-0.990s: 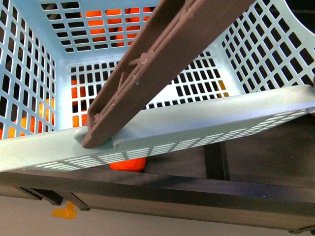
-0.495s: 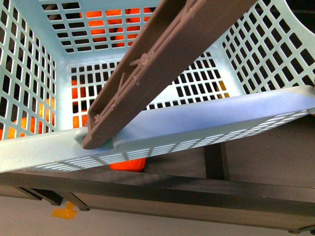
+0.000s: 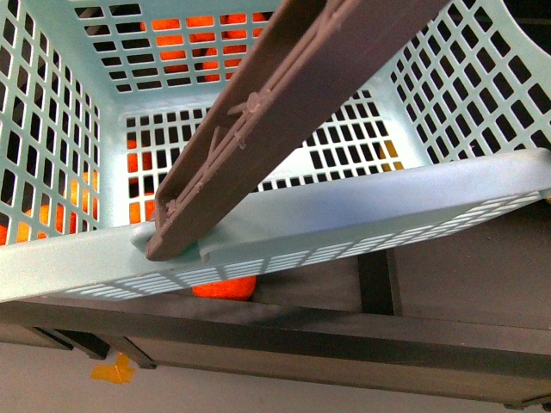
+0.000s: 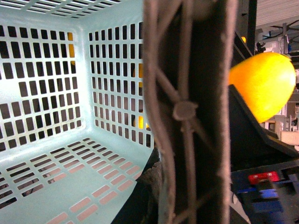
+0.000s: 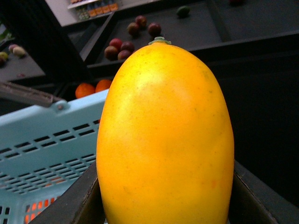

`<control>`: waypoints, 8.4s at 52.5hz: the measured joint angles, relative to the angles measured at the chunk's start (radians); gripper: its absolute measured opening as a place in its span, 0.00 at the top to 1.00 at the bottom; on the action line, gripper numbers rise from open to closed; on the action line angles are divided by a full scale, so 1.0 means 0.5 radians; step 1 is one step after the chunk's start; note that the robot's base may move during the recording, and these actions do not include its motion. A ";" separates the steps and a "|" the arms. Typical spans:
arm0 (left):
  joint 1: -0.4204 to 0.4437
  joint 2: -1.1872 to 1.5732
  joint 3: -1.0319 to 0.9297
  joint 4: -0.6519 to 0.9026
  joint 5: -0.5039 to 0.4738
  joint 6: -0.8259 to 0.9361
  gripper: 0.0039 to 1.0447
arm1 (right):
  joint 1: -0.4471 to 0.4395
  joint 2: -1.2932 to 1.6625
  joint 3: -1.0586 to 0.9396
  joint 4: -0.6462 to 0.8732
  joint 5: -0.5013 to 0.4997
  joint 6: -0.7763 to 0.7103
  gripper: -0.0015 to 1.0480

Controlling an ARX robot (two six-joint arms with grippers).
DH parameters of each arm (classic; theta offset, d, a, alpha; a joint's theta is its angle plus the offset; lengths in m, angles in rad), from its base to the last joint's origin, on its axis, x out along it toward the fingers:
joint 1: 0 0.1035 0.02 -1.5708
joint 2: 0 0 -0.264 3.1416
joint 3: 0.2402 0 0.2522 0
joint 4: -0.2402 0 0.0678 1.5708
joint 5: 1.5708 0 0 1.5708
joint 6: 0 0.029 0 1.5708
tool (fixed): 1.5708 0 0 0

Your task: Pick mango and avocado into basket

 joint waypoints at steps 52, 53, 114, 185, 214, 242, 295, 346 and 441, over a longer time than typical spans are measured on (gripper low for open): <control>-0.005 0.006 0.000 -0.005 0.020 -0.008 0.96 | -0.178 -0.247 -0.280 0.330 0.371 -0.260 0.23; -0.005 0.006 0.000 -0.005 0.020 -0.008 0.96 | -0.185 -0.259 -0.307 0.365 0.369 -0.274 0.25; 0.001 0.006 0.000 -0.005 -0.004 0.001 0.96 | -0.725 -1.122 -1.263 0.527 -0.111 -0.551 0.42; 0.002 0.008 0.004 -0.005 -0.008 -0.002 0.96 | -0.729 -1.132 -1.279 0.525 -0.119 -0.551 0.08; 0.001 0.008 0.005 -0.005 -0.010 0.002 0.96 | -0.729 -1.132 -1.280 0.525 -0.123 -0.552 0.08; 0.012 0.008 0.006 -0.005 -0.011 0.006 0.96 | -0.726 -1.131 -1.280 0.525 -0.137 -0.552 0.08; -0.001 0.008 0.008 -0.005 0.014 0.000 0.96 | -2.026 0.724 -0.504 0.072 -0.321 -0.562 0.08; 0.002 0.008 0.008 -0.005 -0.012 0.002 0.96 | -2.217 2.041 0.502 -0.260 -1.045 -1.871 0.08; 0.002 0.008 0.008 -0.005 -0.004 0.002 0.96 | -2.248 2.476 0.799 -0.281 -0.974 -1.897 0.55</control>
